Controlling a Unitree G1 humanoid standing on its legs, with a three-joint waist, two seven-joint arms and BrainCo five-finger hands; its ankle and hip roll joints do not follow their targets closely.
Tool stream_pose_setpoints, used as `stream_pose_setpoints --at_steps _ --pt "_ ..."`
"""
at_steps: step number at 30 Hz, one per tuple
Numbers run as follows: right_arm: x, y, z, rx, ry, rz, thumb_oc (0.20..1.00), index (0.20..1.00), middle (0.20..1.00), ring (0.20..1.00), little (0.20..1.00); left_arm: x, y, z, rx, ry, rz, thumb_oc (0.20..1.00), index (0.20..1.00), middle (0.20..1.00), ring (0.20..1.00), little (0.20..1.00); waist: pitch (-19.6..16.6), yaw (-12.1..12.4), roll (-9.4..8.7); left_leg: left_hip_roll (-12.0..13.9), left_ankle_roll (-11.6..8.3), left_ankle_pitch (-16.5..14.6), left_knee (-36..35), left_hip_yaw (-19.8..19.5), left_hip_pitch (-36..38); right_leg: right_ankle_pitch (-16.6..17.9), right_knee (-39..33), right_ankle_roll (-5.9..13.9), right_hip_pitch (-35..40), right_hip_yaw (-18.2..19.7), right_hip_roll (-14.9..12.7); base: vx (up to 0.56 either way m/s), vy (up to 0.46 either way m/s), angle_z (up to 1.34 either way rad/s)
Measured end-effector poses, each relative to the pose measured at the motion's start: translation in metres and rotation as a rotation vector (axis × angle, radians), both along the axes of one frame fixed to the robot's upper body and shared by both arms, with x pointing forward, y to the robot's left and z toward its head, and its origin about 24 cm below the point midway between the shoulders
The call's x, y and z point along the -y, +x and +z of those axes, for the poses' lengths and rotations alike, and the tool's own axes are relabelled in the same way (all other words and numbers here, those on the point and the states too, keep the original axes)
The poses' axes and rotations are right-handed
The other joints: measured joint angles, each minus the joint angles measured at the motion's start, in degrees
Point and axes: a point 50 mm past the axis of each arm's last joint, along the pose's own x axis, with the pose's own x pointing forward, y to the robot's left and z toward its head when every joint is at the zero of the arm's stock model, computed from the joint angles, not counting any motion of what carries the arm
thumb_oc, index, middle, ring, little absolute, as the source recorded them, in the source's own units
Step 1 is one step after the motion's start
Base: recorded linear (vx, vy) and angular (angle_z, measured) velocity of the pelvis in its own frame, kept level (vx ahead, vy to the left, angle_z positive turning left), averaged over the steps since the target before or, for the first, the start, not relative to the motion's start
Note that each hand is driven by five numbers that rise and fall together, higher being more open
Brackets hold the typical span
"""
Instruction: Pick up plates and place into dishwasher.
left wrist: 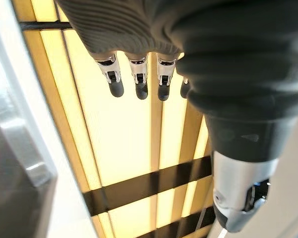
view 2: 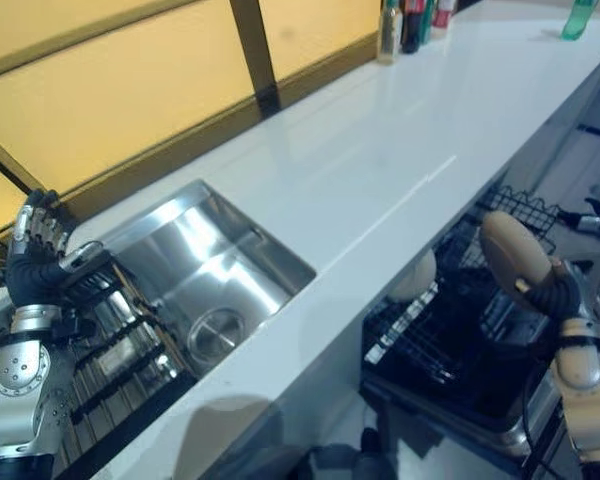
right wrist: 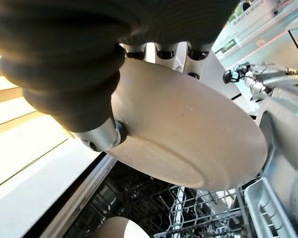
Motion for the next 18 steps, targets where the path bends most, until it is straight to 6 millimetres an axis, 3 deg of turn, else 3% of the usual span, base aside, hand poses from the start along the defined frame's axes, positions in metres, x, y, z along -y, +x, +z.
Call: stream_pose_setpoints --at_steps 3,10,18 --pt "-0.003 0.01 0.003 -0.01 -0.005 0.017 0.2 0.2 0.2 0.2 0.2 0.001 0.005 0.003 0.014 0.001 0.024 1.0 1.0 1.0 1.0 1.0 1.9 0.3 0.42 0.7 -0.78 -0.4 2.3 -0.5 -2.1 0.2 -0.4 -0.32 -0.6 -0.6 0.5 -0.03 -0.286 0.07" --pt "0.005 0.015 0.013 -0.026 -0.033 -0.003 0.2 0.2 0.2 0.2 0.2 -0.001 0.006 0.007 0.032 -0.01 0.059 1.0 1.0 1.0 1.0 1.0 7.4 1.7 1.42 2.4 -1.92 -1.5 5.9 -3.4 -5.6 -0.6 0.3 -1.54 -1.2 -3.7 1.3 -0.08 -0.274 0.19" --pt "0.003 0.032 0.052 0.057 -0.091 0.005 0.2 0.2 0.2 0.2 0.2 0.003 0.012 0.019 0.076 -0.014 0.065 1.0 1.0 1.0 1.0 1.0 11.7 1.8 1.42 2.9 -2.35 -1.8 8.6 -4.6 -10.7 -1.3 2.9 -2.8 -5.7 -4.6 1.4 -0.06 -0.114 0.08"
